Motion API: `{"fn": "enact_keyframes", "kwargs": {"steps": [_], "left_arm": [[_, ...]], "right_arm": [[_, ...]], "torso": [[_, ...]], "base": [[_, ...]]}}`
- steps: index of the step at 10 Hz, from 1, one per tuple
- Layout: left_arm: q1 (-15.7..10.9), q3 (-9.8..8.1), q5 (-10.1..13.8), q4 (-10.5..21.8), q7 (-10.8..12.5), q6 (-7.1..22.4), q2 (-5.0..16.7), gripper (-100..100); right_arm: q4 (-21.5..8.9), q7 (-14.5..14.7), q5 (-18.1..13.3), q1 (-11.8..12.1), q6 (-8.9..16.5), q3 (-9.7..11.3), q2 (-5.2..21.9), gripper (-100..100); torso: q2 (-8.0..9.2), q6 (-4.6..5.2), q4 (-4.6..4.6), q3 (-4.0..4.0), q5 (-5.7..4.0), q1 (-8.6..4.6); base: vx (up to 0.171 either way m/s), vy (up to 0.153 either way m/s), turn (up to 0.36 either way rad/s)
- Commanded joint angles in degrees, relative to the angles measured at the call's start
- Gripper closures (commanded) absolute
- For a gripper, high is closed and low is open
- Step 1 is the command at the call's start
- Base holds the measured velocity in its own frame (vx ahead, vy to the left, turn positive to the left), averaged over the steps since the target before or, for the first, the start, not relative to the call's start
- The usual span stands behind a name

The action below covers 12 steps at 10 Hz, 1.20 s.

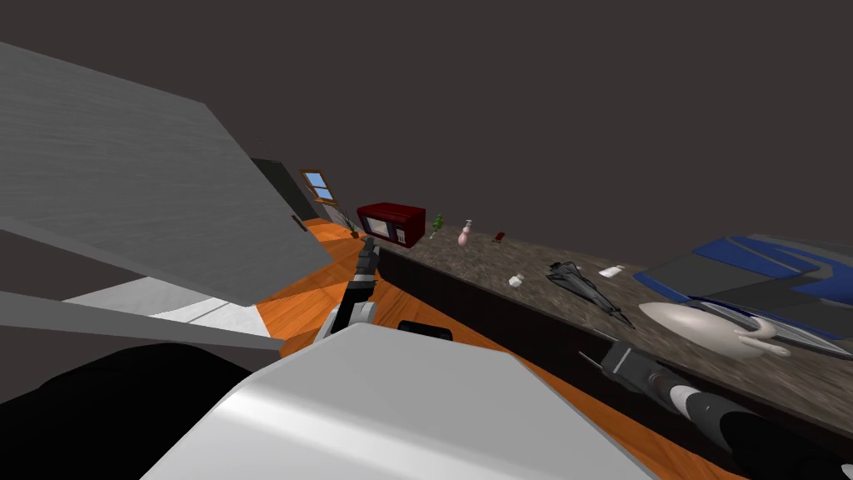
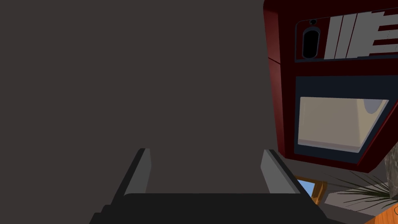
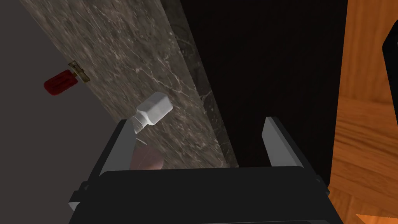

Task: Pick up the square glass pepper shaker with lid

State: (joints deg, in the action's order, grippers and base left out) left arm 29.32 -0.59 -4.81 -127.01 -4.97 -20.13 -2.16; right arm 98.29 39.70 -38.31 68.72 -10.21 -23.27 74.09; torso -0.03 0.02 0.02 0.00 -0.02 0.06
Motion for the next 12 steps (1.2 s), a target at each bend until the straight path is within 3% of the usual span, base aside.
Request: {"fn": "enact_keyframes", "kwargs": {"steps": [1, 6, 12], "left_arm": [[0.0, 0.0, 0.0, 0.0, 0.0, 0.0, 0.0, 0], [0.0, 0.0, 0.0, 0.0, 0.0, 0.0, 0.0, 0], [0.0, 0.0, 0.0, 0.0, 0.0, 0.0, 0.01, 0]], "right_arm": [[0.38, 1.62, -1.57, 2.77, -0.58, -1.27, 2.25, -100], [1.57, 6.82, -7.21, 10.96, -2.1, -5.37, 9.78, -100], [1.99, 13.54, -15.46, 21.14, -4.43, -11.16, 19.38, -100]], "torso": [[0.0, 0.0, 0.0, 0.0, 0.0, 0.0], [-0.1, -0.02, -0.03, -0.06, -0.01, -0.04], [-0.32, -0.05, -0.08, -0.19, -0.05, -0.17]], "base": [[-0.012, -0.007, 0.041], [-0.005, -0.013, 0.088], [0.031, -0.039, 0.196]]}}
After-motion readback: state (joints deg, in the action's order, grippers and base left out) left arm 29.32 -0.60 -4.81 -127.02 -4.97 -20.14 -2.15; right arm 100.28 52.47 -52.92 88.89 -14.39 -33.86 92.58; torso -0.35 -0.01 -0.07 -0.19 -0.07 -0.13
